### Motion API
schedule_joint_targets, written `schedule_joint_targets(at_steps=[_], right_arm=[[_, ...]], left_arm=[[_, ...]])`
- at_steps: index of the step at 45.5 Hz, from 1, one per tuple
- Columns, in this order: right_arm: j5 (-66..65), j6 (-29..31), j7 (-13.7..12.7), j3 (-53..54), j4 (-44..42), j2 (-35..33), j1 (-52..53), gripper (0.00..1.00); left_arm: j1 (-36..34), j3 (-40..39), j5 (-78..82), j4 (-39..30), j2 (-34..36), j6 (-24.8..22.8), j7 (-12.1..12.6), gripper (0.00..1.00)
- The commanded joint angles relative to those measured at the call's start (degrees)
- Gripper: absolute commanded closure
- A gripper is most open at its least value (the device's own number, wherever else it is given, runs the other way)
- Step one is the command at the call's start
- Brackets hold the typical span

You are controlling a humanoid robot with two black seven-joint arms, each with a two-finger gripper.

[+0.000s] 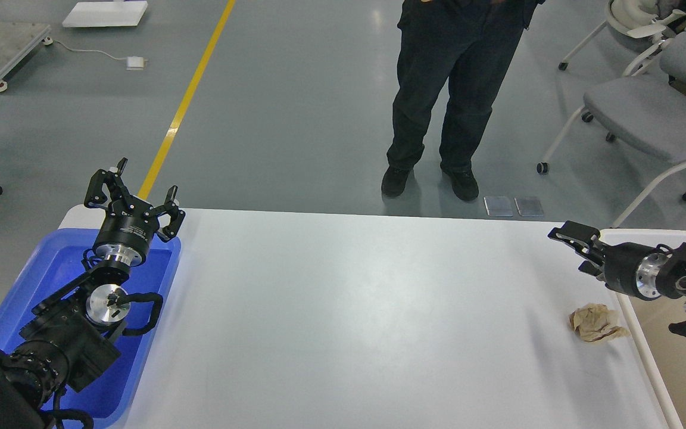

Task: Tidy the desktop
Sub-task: 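Move the right gripper outward toward the crumpled beige item, then lower the right gripper onto the crumpled beige item and close it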

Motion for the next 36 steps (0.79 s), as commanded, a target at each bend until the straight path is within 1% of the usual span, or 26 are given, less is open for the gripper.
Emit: schedule_joint_targets(at_steps=[1, 4, 11, 16, 20, 31, 36], right_arm=[[-12.01, -6.22, 3.00, -10.88, 0.85, -3.23, 2.31, 0.00], [-14.30, -9.04, 3.53, -14.21, 0.76, -2.88, 2.31, 0.00], [-15.27, -14.31, 3.62, -20.37, 0.59, -1.56, 1.61, 0.00], [-16.41, -15.72, 3.70, -23.80, -0.99, 0.46, 1.78, 0.00], [-17.11, -17.13, 4.50, -25.91, -3.19, 1.69, 1.96, 0.00], [-18.08, -20.47, 4.58, -29.43, -7.23, 5.29, 1.17, 0.00], [-18.08, -20.74, 5.11, -29.78, -9.60, 6.70, 0.38, 0.00]], left_arm=[[0.00, 0.00, 0.00, -0.03, 0.00, 0.00, 0.01, 0.00], [0.00, 0.00, 0.00, 0.05, 0.00, 0.00, 0.01, 0.00], [0.00, 0.00, 0.00, 0.05, 0.00, 0.00, 0.01, 0.00], [0.00, 0.00, 0.00, 0.05, 0.00, 0.00, 0.01, 0.00], [0.00, 0.00, 0.00, 0.06, 0.00, 0.00, 0.01, 0.00], [0.00, 0.00, 0.00, 0.05, 0.00, 0.00, 0.01, 0.00], [0.00, 0.00, 0.00, 0.06, 0.08, 0.00, 0.01, 0.00]])
